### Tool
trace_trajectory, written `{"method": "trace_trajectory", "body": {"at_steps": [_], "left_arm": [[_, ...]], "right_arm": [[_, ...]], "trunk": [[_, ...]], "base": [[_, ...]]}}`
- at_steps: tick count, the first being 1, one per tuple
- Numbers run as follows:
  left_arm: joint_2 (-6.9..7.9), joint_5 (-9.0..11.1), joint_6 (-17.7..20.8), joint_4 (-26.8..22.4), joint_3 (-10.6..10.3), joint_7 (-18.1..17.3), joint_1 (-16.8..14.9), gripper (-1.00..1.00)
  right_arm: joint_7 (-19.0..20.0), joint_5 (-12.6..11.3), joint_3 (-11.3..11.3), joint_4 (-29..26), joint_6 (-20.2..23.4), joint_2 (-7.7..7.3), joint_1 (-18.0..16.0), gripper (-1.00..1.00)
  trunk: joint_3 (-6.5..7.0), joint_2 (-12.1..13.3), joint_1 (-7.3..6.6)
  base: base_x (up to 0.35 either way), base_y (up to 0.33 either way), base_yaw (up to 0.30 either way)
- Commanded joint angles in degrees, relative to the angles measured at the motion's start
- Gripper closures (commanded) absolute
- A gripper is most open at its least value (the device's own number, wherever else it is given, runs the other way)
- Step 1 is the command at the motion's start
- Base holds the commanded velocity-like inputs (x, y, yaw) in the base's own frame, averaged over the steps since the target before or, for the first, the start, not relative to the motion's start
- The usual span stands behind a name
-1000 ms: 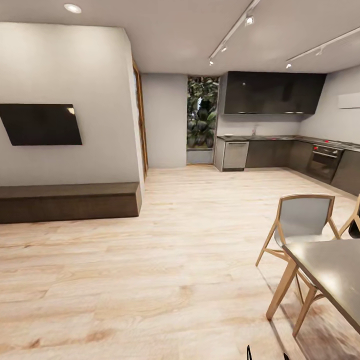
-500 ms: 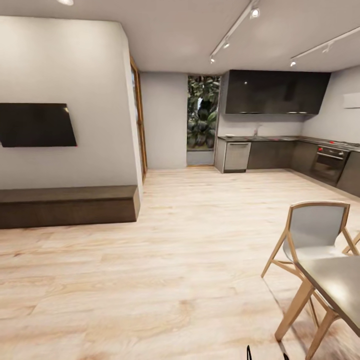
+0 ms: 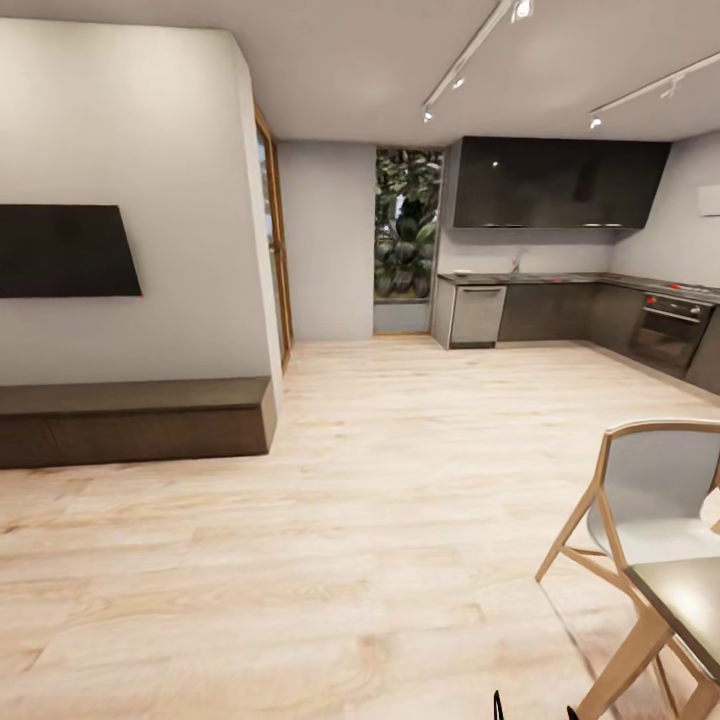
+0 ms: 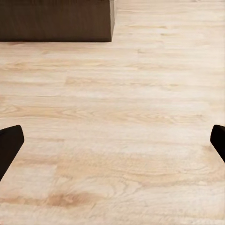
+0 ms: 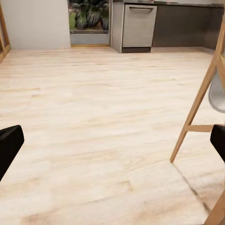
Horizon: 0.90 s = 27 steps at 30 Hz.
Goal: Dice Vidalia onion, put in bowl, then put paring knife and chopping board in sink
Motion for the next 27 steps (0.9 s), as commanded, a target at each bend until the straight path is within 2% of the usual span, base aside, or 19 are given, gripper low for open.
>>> {"method": "trace_trajectory", "body": {"at_steps": [1,27], "left_arm": [[0.03,0.4,-0.1,0.0,-0.1,0.0,0.0,-1.0],[0.03,0.3,-0.1,0.0,-0.1,0.0,0.0,-1.0]], "right_arm": [[-0.5,0.4,0.1,0.0,0.1,-0.03,0.0,-1.0],[-0.5,0.4,0.1,0.0,0.1,-0.08,0.0,-1.0]], "trunk": [[-0.03,0.0,0.04],[-0.03,0.0,0.04]], "base": [[0.322,0.0,0.0],[0.322,0.0,0.0]]}}
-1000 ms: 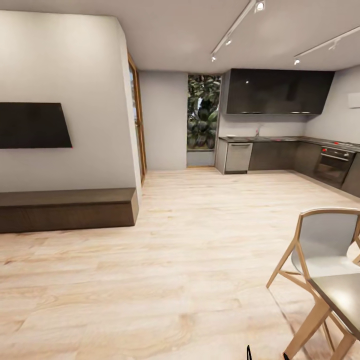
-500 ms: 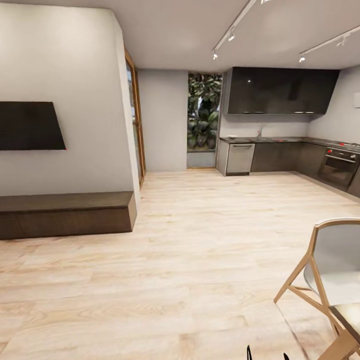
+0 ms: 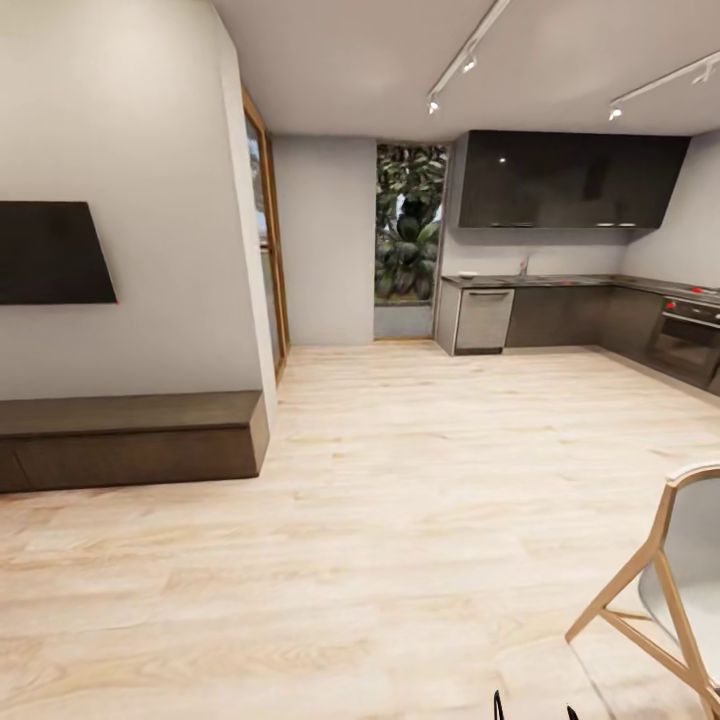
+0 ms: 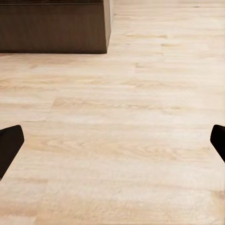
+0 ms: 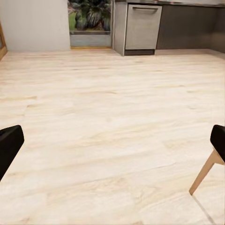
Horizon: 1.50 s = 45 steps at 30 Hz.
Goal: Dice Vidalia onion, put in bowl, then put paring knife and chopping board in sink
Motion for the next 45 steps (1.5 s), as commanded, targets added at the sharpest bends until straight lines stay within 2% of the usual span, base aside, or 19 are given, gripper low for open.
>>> {"method": "trace_trajectory", "body": {"at_steps": [1,45], "left_arm": [[0.03,0.3,-0.1,0.0,-0.1,0.0,0.0,-1.0],[0.03,0.4,-0.1,0.2,-0.1,0.0,0.0,-1.0]], "right_arm": [[-0.5,0.4,0.1,0.0,0.1,0.0,0.0,-1.0],[-0.5,0.4,0.1,0.0,0.0,-0.01,0.0,-1.0]], "trunk": [[-0.03,0.0,0.04],[-0.03,0.0,0.04]], "base": [[0.322,0.0,0.0],[0.322,0.0,-0.022]]}}
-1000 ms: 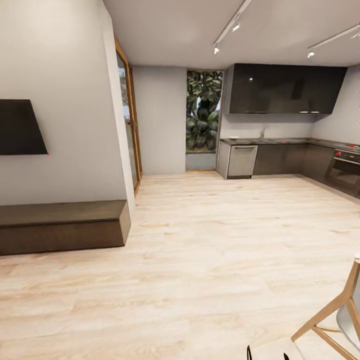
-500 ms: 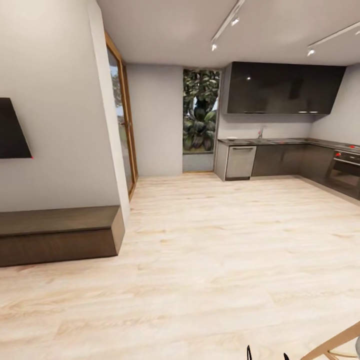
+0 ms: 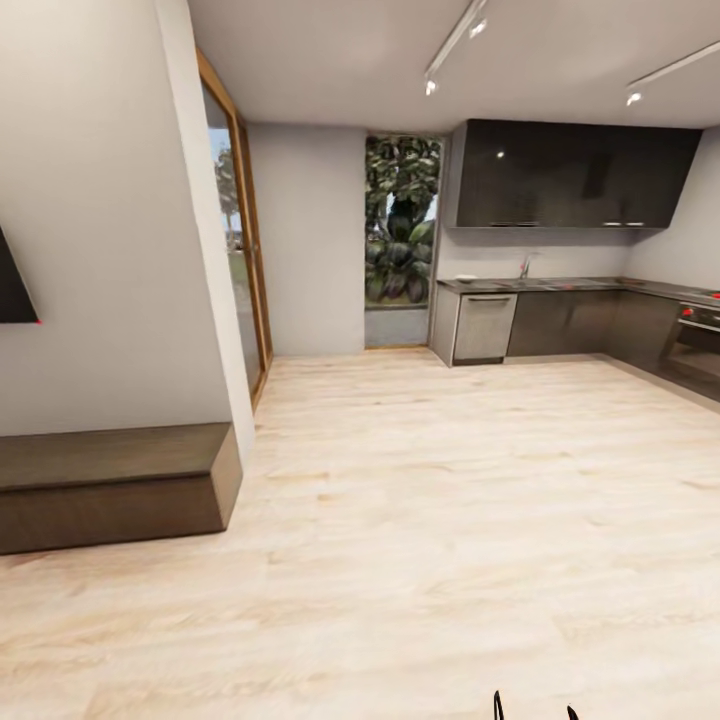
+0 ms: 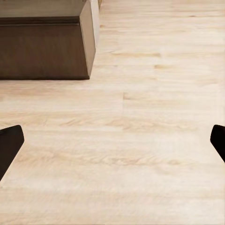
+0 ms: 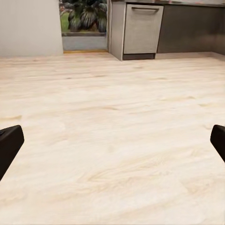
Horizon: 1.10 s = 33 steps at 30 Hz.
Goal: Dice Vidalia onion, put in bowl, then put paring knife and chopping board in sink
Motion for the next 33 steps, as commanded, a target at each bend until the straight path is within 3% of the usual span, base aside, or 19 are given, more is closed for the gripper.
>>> {"method": "trace_trajectory", "body": {"at_steps": [1,33], "left_arm": [[0.03,0.4,-0.1,0.0,-0.1,0.0,0.0,-1.0],[0.03,0.3,-0.1,0.7,0.0,0.0,0.0,-1.0]], "right_arm": [[-0.5,0.4,0.1,0.0,0.1,0.0,0.0,-1.0],[-0.4,0.4,0.1,0.0,0.1,0.0,0.0,-1.0]], "trunk": [[-0.03,0.0,0.04],[-0.03,0.0,0.04]], "base": [[0.322,0.0,-0.043],[0.322,0.0,-0.077]]}}
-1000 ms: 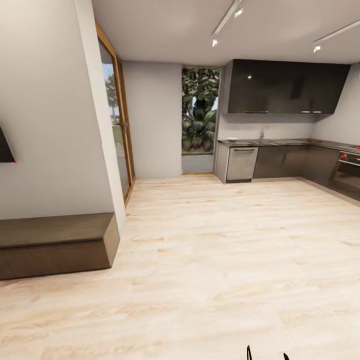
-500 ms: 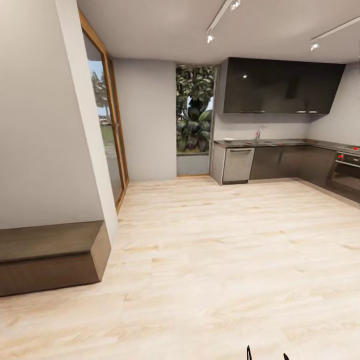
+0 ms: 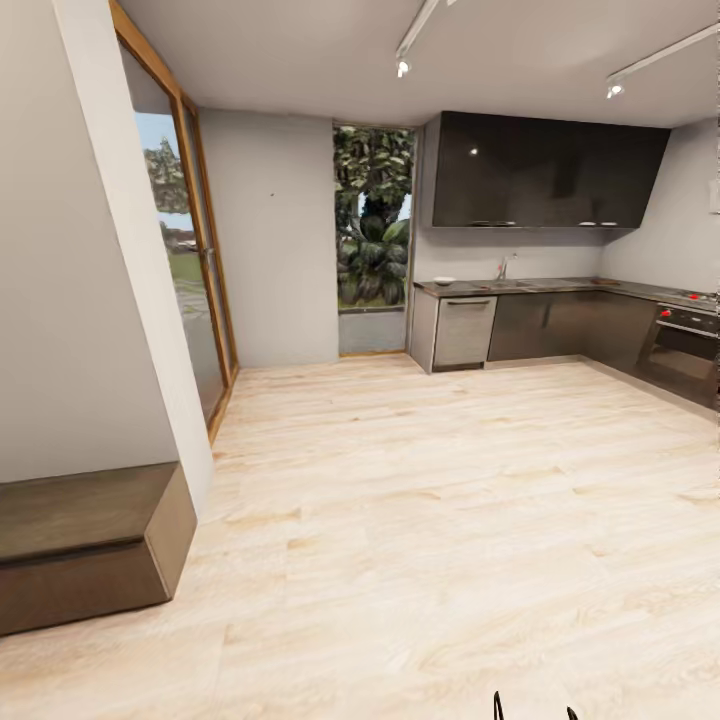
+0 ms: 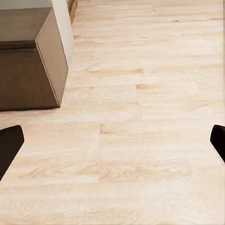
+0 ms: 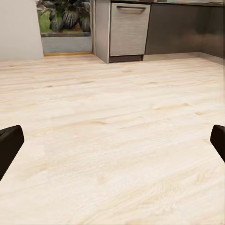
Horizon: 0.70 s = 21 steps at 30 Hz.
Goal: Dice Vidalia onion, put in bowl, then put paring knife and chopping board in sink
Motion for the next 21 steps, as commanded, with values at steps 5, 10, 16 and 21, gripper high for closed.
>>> {"method": "trace_trajectory", "body": {"at_steps": [5,10,16,21], "left_arm": [[0.03,0.4,-0.1,0.0,-0.1,0.0,0.0,-1.0],[0.03,0.4,-0.1,0.0,-0.1,0.0,0.0,-1.0],[0.03,0.3,-0.1,0.0,-0.1,0.0,0.0,-1.0],[0.03,0.3,-0.1,0.0,-0.1,0.0,0.0,-1.0]], "right_arm": [[-0.5,0.5,0.1,0.0,0.1,0.0,0.0,-1.0],[-0.5,0.5,0.1,0.0,0.1,0.0,0.0,-1.0],[-0.5,0.5,0.1,0.0,0.1,0.0,0.0,-1.0],[-0.5,0.5,0.1,0.0,0.1,0.0,0.0,-1.0]], "trunk": [[-0.03,0.0,0.04],[-0.03,0.0,0.04],[-0.03,0.0,0.04],[-0.03,0.0,0.04]], "base": [[0.322,0.0,-0.122],[0.322,0.0,-0.123],[0.322,0.0,-0.123],[0.322,0.0,-0.123]]}}
